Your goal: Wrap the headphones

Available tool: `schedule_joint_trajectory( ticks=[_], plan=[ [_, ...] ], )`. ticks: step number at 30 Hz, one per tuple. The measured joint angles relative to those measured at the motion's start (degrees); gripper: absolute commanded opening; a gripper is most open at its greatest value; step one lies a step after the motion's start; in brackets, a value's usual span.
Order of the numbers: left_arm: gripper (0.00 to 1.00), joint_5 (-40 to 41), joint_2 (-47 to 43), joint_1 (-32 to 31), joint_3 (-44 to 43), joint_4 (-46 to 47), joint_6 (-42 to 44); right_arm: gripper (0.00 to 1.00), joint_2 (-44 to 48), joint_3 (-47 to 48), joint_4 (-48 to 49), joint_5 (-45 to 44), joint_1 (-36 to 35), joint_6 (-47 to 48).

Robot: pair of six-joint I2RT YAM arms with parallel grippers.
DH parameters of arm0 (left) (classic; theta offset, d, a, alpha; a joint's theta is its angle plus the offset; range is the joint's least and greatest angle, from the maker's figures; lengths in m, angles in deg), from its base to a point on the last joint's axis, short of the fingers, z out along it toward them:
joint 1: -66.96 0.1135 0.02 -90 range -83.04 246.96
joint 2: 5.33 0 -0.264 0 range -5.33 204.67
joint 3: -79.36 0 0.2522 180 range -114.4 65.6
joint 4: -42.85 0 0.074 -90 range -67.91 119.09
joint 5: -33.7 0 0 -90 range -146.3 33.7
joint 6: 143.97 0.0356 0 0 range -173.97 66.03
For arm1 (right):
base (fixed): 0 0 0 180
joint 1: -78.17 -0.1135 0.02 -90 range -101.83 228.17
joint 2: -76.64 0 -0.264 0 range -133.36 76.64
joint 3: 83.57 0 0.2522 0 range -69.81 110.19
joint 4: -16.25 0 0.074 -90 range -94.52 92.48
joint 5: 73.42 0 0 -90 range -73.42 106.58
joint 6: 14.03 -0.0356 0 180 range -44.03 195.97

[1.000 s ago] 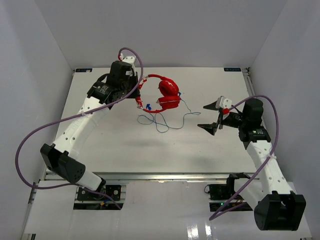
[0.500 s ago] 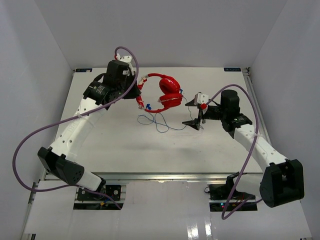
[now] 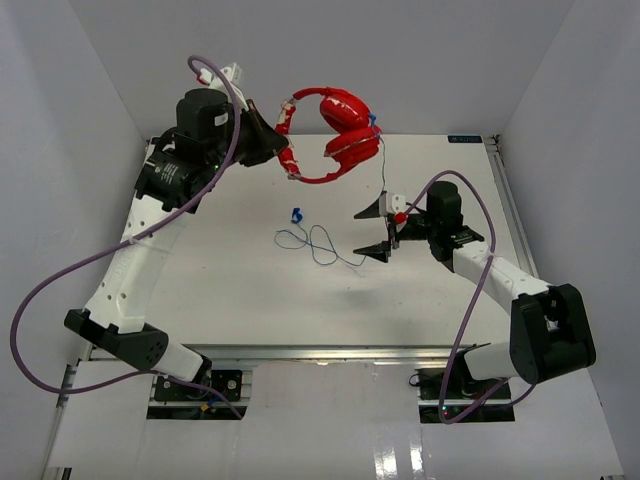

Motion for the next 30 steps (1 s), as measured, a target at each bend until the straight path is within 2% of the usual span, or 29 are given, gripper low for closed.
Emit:
schedule_joint_trajectory(
  ticks=[7, 17, 21, 24, 25, 27, 30],
  plan=[
    [0.0, -0.01, -0.62, 0.83, -1.78, 2.86, -4.52, 0.76, -0.05, -1.32, 6.3, 2.35, -0.02, -3.46],
    [0.0, 1.66, -1.82, 1.21, -0.31, 4.78, -6.89, 0.63, 0.63, -3.36, 8.46, 4.04, 0.01, -7.37],
    [0.0, 1.56, -2.13, 1.22, 0.67, 5.53, -7.86, 0.49, 0.3, -3.38, 13.4, 4.9, -0.33, -12.73],
    [0.0, 1.88, -2.49, 1.39, 1.97, 6.07, -8.85, 0.28, -0.89, -3.59, 18.89, 5.1, -1.21, -18.71],
    [0.0, 2.18, -2.64, 1.47, 2.42, 6.21, -9.22, 0.18, -1.26, -3.79, 20.51, 5.01, -1.58, -20.51],
    [0.0, 3.66, -3.34, 1.75, 4.01, 6.95, -10.34, 0.09, -1.43, -4.57, 22.45, 4.45, -2.18, -23.55],
    [0.0, 6.48, -5.75, 2.32, 9.08, 10.41, -13.24, 0.08, -1.09, -5.29, 22.8, 2.87, -2.68, -25.99]
  ],
)
